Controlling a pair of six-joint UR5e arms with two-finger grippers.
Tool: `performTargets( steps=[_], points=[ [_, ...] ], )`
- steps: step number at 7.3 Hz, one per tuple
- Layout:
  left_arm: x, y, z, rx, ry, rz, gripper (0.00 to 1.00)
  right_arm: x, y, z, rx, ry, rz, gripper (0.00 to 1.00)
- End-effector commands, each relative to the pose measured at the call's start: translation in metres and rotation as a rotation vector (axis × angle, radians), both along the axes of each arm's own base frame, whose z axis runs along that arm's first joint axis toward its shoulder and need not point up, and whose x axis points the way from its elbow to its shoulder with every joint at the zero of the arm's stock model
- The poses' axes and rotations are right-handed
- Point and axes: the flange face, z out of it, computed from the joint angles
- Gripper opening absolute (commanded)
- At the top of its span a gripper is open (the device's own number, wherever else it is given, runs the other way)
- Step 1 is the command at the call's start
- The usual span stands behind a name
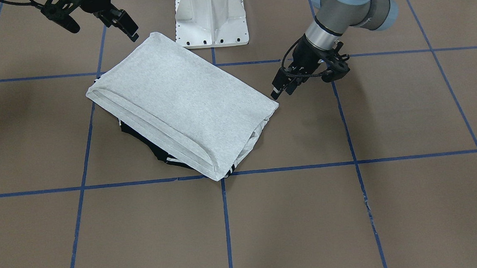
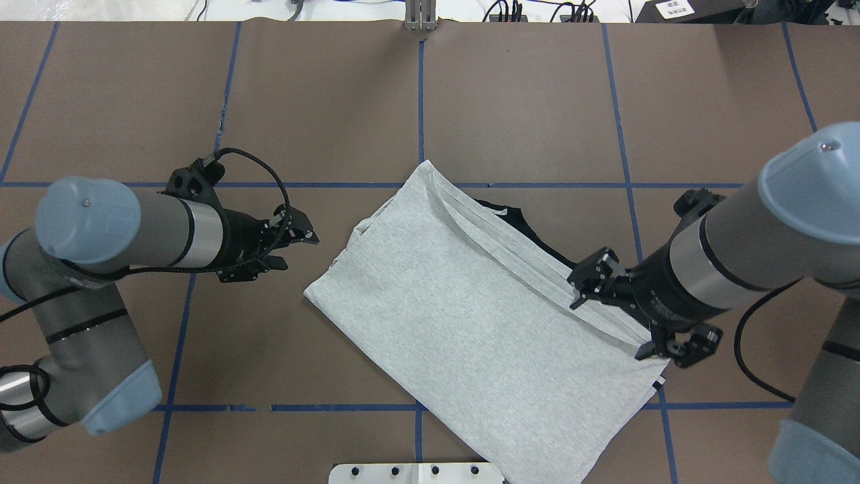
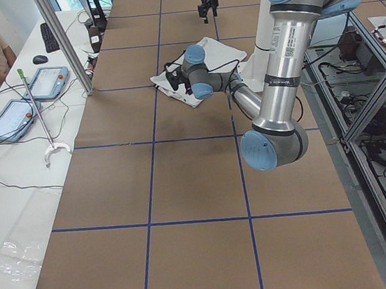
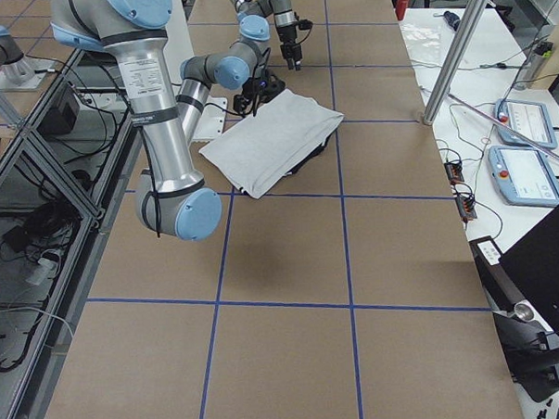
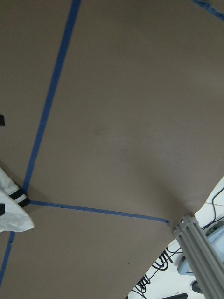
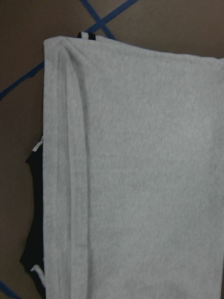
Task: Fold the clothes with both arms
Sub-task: 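Drag the folded shirt toward the robot with the right gripper while the left gripper lowers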
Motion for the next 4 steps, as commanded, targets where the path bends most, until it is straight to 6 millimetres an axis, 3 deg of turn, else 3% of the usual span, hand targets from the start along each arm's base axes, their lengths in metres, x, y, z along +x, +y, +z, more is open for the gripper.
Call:
performTargets(
  steps=[1, 2, 4],
  points=[
    [0.037, 0.033, 0.012, -0.059, -0.086, 0.034, 0.71, 0.0, -0.048, 0.016, 0.118, 0.078, 0.047, 1.0],
    [0.051, 0.044, 0.017, -0.066, -0.125, 0.047, 0.71, -0.006, -0.056, 0.027, 0.124, 0.114, 0.064, 1.0],
    [0.063, 0.042, 0.027, -0.028, -0.171, -0.007, 0.69, -0.007, -0.057, 0.025, 0.139, 0.104, 0.073, 1.0]
  ],
)
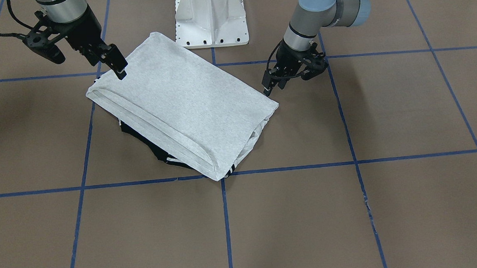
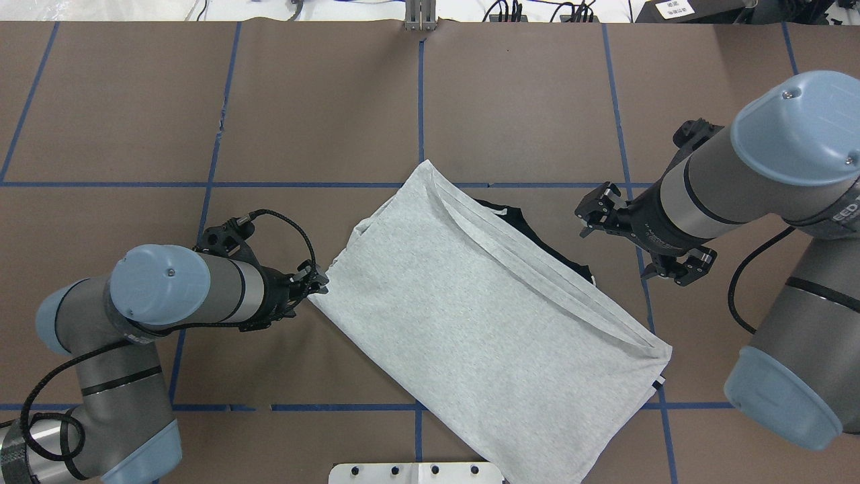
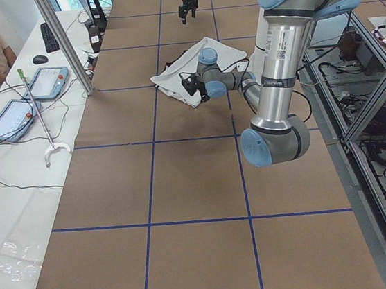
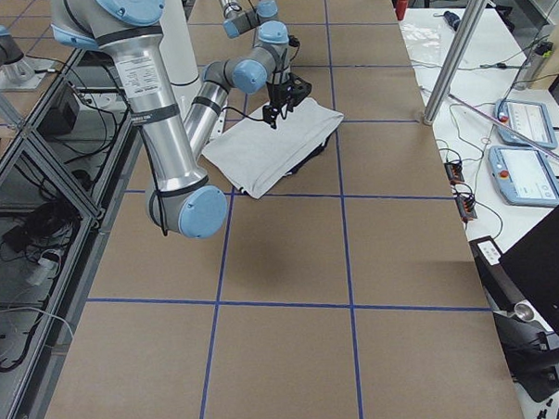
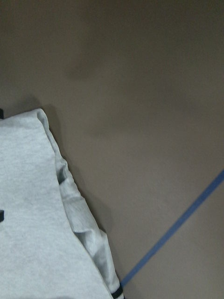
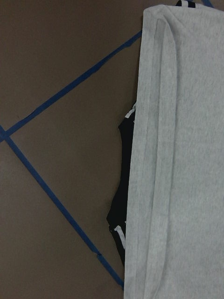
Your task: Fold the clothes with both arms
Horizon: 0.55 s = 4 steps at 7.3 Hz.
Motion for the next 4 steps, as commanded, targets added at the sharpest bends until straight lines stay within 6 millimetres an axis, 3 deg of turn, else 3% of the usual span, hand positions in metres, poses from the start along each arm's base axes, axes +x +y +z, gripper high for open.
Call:
performTargets(
  steps=[1, 4],
  points=[
    [0.0119, 0.0016, 0.0095, 0.013, -0.035, -0.013, 0.68, -0.0026, -0.0032, 0.0025, 0.008, 0.005, 0.006, 1.0],
    [0.0203, -0.0051, 0.0055, 0.03, -0.04, -0.036, 0.64, -0.0088, -0.0048, 0.0069, 0.004, 0.015, 0.0, 1.0]
  ],
)
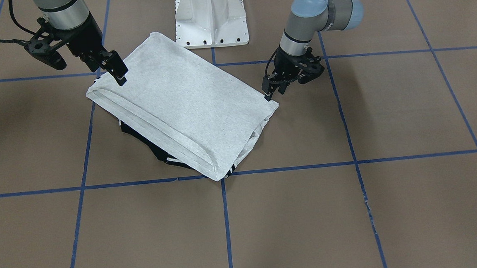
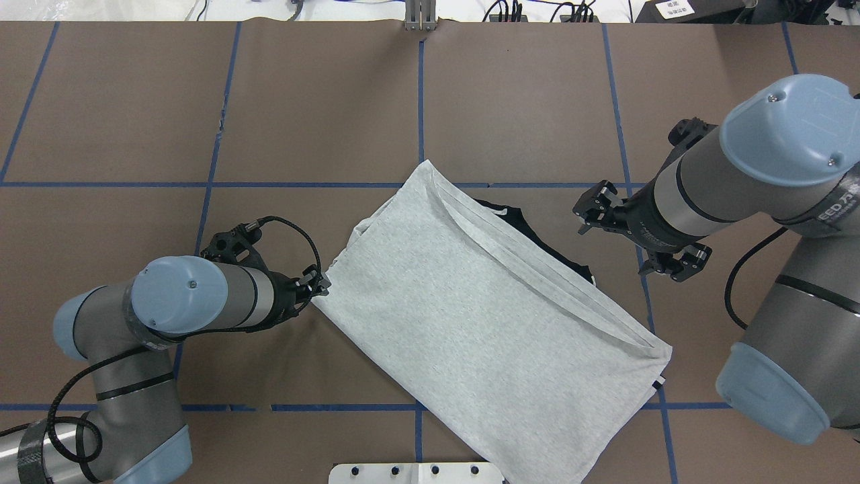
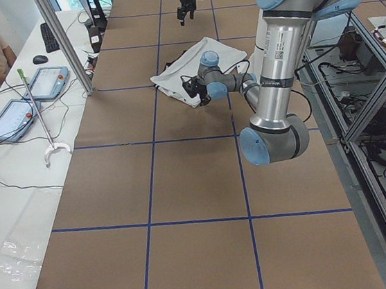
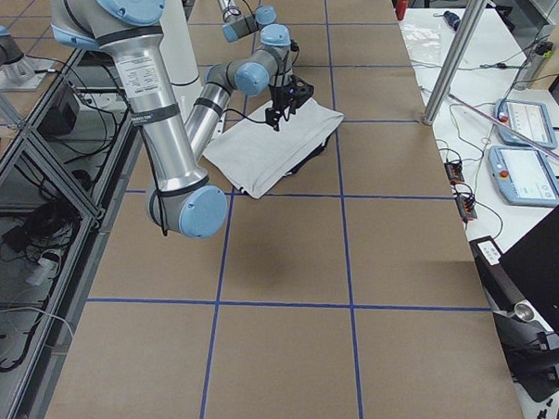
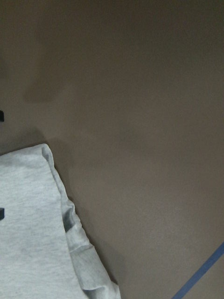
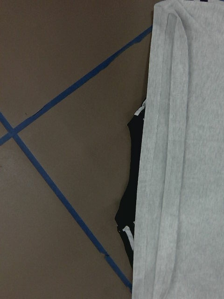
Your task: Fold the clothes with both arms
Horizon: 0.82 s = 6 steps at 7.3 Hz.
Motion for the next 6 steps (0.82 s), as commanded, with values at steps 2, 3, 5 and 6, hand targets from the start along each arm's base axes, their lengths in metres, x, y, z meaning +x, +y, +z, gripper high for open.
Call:
performTargets(
  steps=[2, 3, 5, 6],
  points=[
    [0.016, -0.011, -0.004, 0.017, -0.012, -0.029, 0.58, -0.007, 0.001, 0.005, -0.008, 0.012, -0.01, 1.0],
    [0.019, -0.012, 0.004, 0.011, -0.028, -0.03, 0.53, -0.01, 0.0, 0.007, -0.01, 0.016, -0.011, 1.0],
    [0.017, -0.014, 0.011, 0.015, -0.043, -0.046, 0.38, -0.018, 0.001, 0.011, -0.02, 0.025, -0.021, 1.0],
    [0.016, -0.014, 0.01, 0.016, -0.042, -0.046, 0.0, -0.023, -0.002, 0.007, -0.018, 0.021, -0.022, 1.0]
  ],
)
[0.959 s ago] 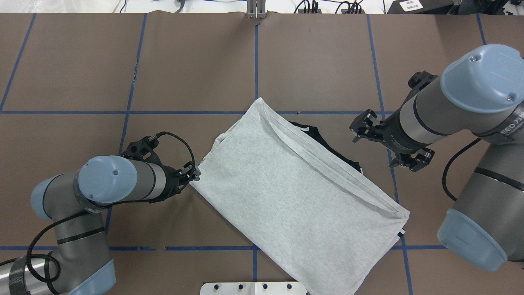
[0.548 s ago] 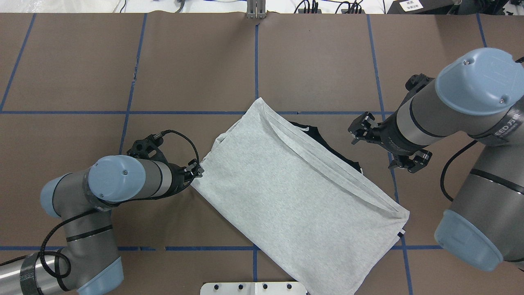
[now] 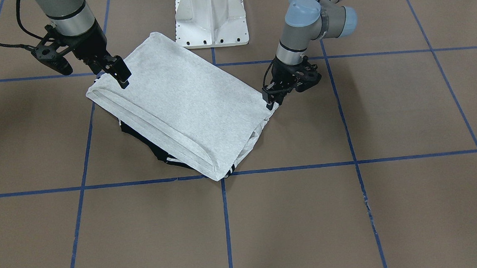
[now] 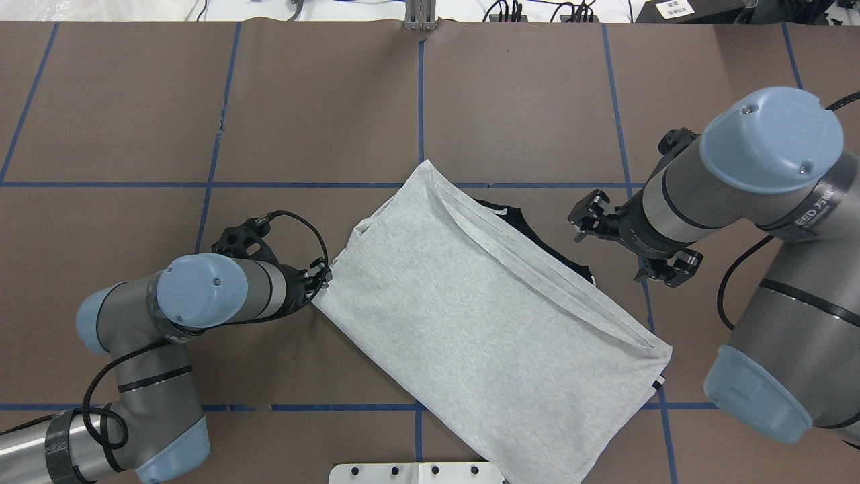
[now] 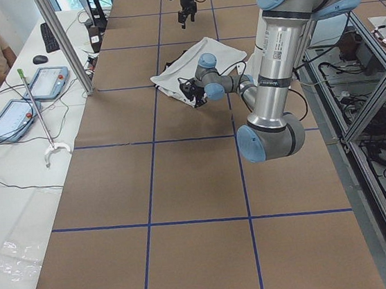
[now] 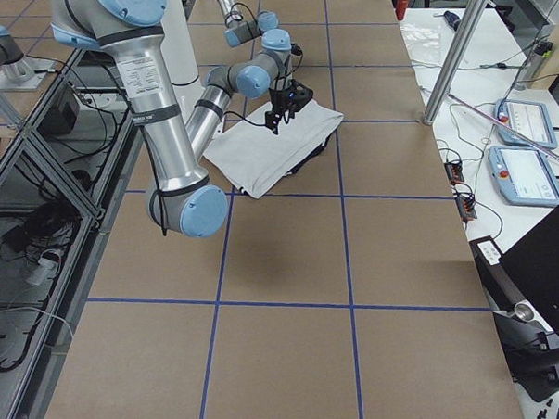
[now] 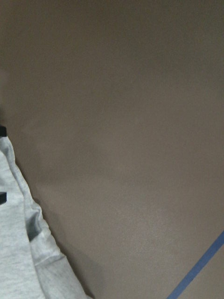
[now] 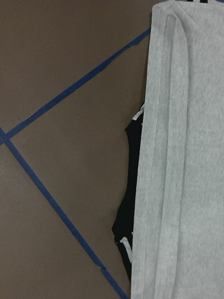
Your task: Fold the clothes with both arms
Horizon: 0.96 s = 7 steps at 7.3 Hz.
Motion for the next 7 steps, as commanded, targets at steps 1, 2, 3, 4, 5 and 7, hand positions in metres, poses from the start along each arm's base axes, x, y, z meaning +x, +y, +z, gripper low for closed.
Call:
performTargets(
  steps=[1, 2, 3, 4, 5, 7],
  points=[
    [-0.001, -0.001, 0.001, 0.005, -0.005, -0.002, 0.0, -0.009, -0.003, -0.002, -0.004, 0.002, -0.004, 1.0],
    [-0.006, -0.002, -0.003, 0.037, -0.023, 0.02, 0.0, -0.01, -0.003, -0.002, -0.004, 0.002, -0.004, 1.0],
    [-0.009, -0.005, -0.005, 0.068, -0.046, 0.038, 0.0, -0.01, -0.003, -0.003, -0.003, 0.001, -0.004, 1.0],
    [-0.017, -0.021, 0.002, 0.111, -0.08, 0.046, 0.0, -0.01, -0.003, -0.004, 0.001, -0.002, -0.007, 1.0],
    [-0.038, -0.05, -0.004, 0.18, -0.102, 0.04, 0.0, -0.01, -0.003, -0.009, 0.006, -0.009, -0.007, 1.0],
    [-0.058, -0.149, -0.026, 0.28, -0.168, -0.019, 0.0, -0.011, -0.004, -0.012, 0.014, -0.02, -0.006, 1.0]
  ],
)
